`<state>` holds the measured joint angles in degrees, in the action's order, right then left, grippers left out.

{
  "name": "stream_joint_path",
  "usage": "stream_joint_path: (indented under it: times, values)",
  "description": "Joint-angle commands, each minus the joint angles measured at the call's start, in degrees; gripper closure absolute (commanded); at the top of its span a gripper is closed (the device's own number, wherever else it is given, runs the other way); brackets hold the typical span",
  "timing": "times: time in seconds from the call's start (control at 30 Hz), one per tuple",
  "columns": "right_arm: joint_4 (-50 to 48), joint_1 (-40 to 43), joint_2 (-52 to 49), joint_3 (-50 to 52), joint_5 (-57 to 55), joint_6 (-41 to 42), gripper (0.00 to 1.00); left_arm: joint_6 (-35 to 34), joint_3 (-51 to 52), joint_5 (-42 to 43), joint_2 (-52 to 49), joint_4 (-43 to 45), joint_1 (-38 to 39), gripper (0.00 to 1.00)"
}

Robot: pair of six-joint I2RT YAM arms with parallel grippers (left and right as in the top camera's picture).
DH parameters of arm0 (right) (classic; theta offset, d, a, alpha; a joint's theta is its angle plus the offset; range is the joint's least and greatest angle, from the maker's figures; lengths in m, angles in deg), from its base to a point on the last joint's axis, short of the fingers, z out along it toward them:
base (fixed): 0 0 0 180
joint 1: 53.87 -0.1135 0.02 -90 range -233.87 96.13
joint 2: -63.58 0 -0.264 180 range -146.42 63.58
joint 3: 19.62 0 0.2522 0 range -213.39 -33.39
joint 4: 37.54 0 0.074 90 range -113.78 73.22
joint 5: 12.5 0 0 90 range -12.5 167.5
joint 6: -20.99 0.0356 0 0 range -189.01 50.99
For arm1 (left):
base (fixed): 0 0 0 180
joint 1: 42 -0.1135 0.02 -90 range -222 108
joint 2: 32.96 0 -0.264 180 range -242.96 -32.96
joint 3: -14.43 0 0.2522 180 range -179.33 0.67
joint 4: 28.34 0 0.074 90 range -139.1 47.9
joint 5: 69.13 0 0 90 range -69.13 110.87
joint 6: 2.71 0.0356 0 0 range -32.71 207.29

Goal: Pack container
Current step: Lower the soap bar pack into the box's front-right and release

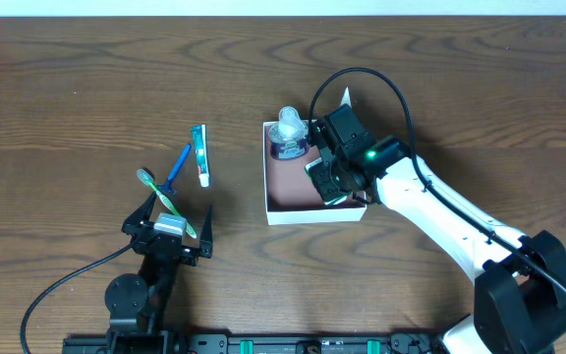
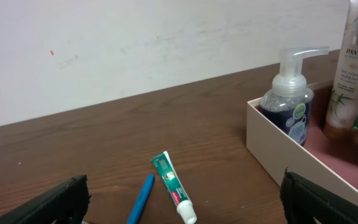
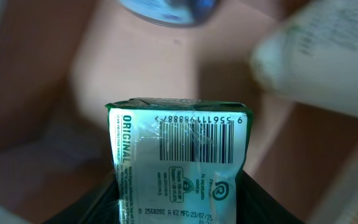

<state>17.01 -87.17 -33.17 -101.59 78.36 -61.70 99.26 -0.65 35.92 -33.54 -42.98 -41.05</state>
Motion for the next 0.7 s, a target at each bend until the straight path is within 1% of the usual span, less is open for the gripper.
stream_joint_path:
  times: [0.0, 0.07, 0.13, 0.2, 0.23, 0.37, 0.53, 0.67]
  values:
    - [0.4, -0.5, 0.1, -0.7, -6.9, 2.1, 0.59, -0.3, 1.1, 0.6, 0.3, -1.9, -0.2, 0.02]
    - [0.7, -0.5, 0.1, -0.7, -6.9, 2.1, 0.54, -0.3, 1.1, 0.6, 0.3, -1.9, -0.2, 0.02]
    - [0.8, -0.5, 0.1, -0.7, -6.9, 2.1, 0.44, -0.3, 1.1, 0.6, 0.3, -1.9, -0.2, 0.02]
    - [0.8, -0.5, 0.1, -0.7, -6.9, 2.1, 0.30, -0.3, 1.1, 0.6, 0.3, -1.9, -0.2, 0.02]
    - [0.9, -0.5, 0.1, -0.7, -6.9, 2.1, 0.25, -0.3, 1.1, 0.6, 0.3, -1.9, -0.2, 0.02]
    - [0.9, -0.5, 0.1, -0.7, -6.9, 2.1, 0.21, -0.3, 1.1, 0.6, 0.3, -1.9, -0.2, 0.02]
    - [1.2, -0.5, 0.1, -0.7, -6.8, 2.1, 0.20, -0.3, 1.1, 0.6, 0.3, -1.9, -0.2, 0.02]
    - [1.7, -0.8, 0.4, -0.9, -4.0, 1.8, 0.18, -0.3, 1.1, 0.6, 0.3, -1.9, -0.2, 0.02]
